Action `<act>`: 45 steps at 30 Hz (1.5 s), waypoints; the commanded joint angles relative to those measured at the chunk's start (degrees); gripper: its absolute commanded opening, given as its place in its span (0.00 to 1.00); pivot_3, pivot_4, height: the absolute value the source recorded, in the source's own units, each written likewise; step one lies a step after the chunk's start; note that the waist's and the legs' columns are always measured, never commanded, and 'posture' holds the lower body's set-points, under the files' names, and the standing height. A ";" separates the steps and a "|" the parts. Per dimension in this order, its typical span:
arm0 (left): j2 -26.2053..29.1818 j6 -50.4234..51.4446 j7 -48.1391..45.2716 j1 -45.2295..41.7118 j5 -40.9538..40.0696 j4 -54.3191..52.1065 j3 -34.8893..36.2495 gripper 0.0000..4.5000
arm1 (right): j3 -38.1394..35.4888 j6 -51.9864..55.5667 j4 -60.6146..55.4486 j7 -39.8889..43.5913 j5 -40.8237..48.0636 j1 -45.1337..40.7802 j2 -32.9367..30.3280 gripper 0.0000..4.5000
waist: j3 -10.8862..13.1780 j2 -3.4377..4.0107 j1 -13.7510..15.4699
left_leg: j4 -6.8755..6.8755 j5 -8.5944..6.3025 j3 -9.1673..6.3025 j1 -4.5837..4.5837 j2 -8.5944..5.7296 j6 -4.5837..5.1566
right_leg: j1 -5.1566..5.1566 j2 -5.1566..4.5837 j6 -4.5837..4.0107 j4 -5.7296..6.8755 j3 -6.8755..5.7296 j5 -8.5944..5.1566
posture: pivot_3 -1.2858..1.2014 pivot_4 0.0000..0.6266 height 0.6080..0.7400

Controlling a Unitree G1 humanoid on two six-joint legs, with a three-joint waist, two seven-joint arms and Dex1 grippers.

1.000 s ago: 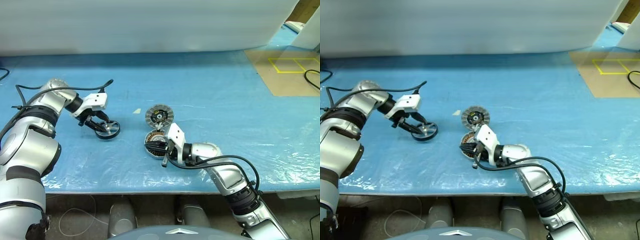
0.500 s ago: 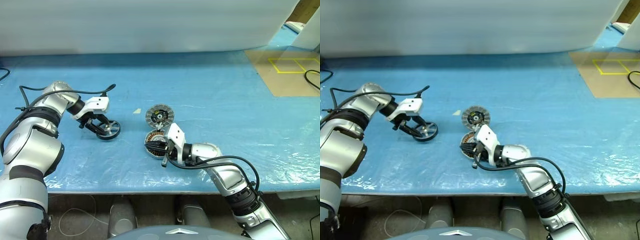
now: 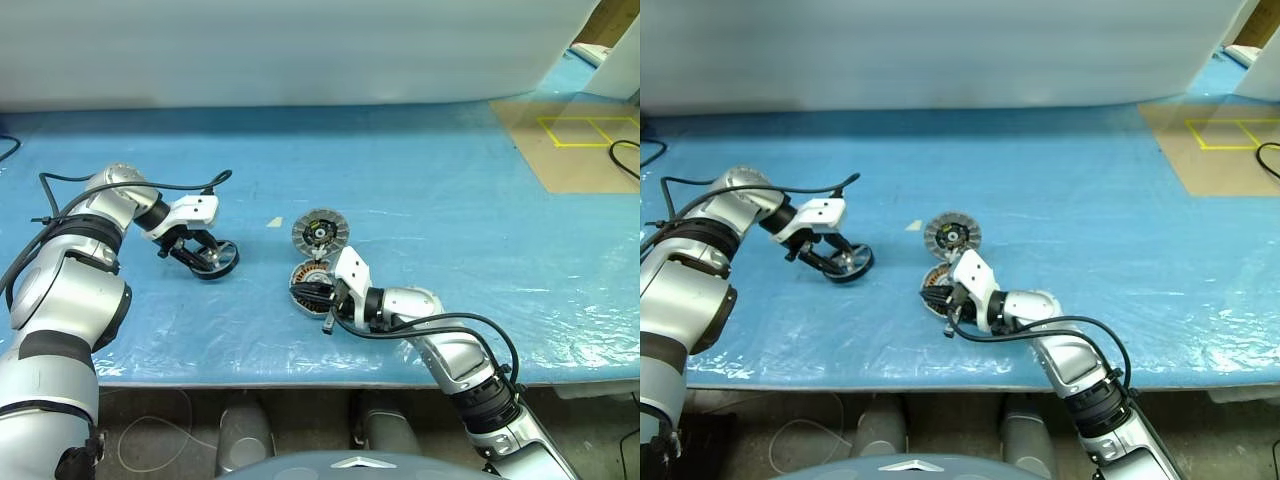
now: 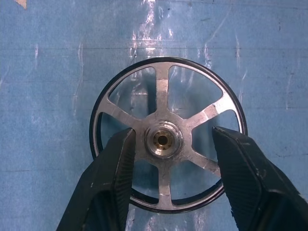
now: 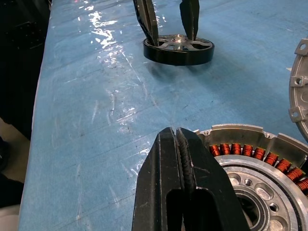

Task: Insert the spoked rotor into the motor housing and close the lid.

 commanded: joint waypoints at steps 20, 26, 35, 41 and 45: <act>10.21 10.76 -0.28 3.21 -24.81 -23.58 -4.38 0.29 | -6.12 -1.18 -4.91 2.02 3.62 1.22 -5.58 0.00 | 0.01 0.00 0.63 | -0.01 -0.04 0.00 -0.03 0.02 -0.07 | -0.05 0.01 0.00 0.01 0.00 -0.01 | 0.52 0.24 1.00; 15.66 20.41 -0.28 10.14 -35.46 -40.52 -3.43 0.29 | -10.75 -4.45 -3.69 4.14 4.98 1.42 -9.15 0.00 | 0.04 0.05 0.56 | -0.02 -0.08 0.02 -0.03 0.02 -0.14 | -0.15 0.02 0.06 0.11 0.04 -0.06 | 0.52 0.24 1.00; 9.17 34.23 5.14 22.31 -41.49 -54.67 12.79 0.29 | -14.65 -7.22 -2.42 6.47 5.69 2.57 -13.44 0.00 | 0.04 0.07 0.52 | 0.02 -0.08 0.04 -0.04 0.00 -0.14 | -0.13 0.01 0.05 0.13 0.04 -0.07 | 0.52 0.24 1.00; 2.76 40.52 13.41 31.12 -43.59 -64.75 19.66 0.29 | -15.67 -6.76 -4.29 9.92 7.98 5.52 -16.14 0.00 | 0.04 0.07 0.47 | 0.02 -0.09 0.04 -0.08 0.01 -0.13 | -0.14 0.02 0.05 0.09 0.05 -0.07 | 0.52 0.24 1.00; -1.06 40.25 16.75 34.64 -41.96 -66.89 21.33 0.29 | -16.25 -8.85 -4.21 12.11 9.40 7.55 -17.24 0.00 | 0.04 0.07 0.48 | 0.02 -0.08 0.04 -0.08 0.01 -0.12 | -0.13 0.02 0.05 0.09 0.05 -0.07 | 0.52 0.24 1.00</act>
